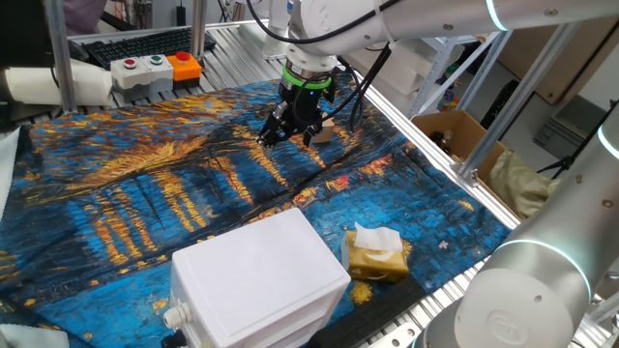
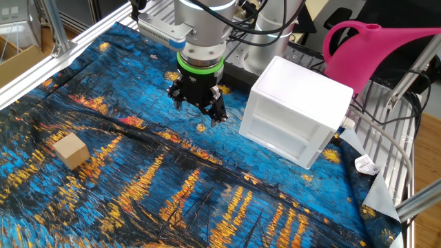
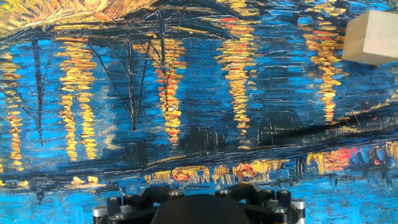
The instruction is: Pick up the small block on the left and move it to the right
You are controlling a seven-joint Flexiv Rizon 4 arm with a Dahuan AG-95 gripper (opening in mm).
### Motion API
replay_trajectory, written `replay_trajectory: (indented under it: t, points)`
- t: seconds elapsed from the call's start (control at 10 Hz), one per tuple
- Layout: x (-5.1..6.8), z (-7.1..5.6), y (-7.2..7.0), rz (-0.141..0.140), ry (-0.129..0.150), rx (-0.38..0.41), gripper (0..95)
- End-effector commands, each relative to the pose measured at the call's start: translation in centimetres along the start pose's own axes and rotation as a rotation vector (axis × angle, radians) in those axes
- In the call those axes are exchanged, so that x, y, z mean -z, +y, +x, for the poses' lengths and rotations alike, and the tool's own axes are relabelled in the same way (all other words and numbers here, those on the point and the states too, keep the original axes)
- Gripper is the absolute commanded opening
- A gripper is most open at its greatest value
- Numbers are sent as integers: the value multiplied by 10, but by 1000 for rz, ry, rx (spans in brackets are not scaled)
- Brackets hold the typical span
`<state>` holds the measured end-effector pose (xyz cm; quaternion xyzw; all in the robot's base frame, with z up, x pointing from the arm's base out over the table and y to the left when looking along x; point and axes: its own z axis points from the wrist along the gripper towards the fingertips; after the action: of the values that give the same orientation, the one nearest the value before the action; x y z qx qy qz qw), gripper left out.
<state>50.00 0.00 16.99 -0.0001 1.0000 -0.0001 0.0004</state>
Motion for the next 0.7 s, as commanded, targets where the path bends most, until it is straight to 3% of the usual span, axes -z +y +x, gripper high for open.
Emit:
replay_trajectory:
  t: [0.1, 0.2, 0.7]
  points:
    - [0, 0, 0, -4, -2, -332, 190]
    - [0, 0, 0, -4, 4, -300, 0]
    - [-1, 0, 0, -12, 6, -291, 0]
